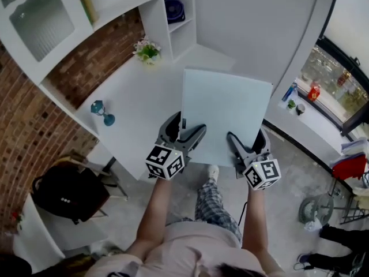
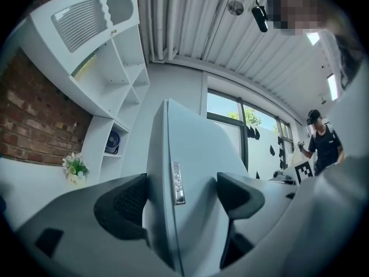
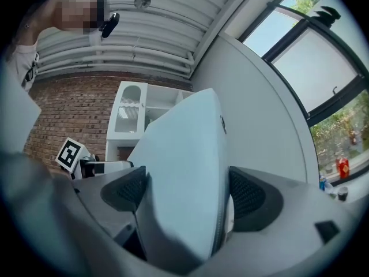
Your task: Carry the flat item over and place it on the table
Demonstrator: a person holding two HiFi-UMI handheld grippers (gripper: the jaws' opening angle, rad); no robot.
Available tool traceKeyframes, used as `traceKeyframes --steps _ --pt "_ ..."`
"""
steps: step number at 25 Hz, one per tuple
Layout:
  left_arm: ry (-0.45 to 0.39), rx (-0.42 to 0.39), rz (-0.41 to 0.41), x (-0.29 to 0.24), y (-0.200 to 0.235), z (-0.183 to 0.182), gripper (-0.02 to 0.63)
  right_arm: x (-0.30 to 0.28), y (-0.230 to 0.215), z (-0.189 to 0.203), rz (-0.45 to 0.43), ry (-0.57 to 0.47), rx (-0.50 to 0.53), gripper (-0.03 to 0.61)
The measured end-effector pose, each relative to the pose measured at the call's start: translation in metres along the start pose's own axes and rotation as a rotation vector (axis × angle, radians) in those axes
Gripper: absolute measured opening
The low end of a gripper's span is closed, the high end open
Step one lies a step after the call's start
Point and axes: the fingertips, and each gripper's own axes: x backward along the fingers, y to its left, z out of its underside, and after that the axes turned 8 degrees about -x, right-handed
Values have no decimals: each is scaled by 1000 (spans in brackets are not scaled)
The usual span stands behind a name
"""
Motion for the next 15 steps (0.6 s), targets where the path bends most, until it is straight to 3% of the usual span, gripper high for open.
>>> traceKeyframes --steps 7,15 --pt "8 -17 -94 -122 74 1 362 -124 -97 -16 -95 22 -27 453" --pt "7 -15 -216 -212 156 -11 364 -250 -158 -35 -200 70 -40 453"
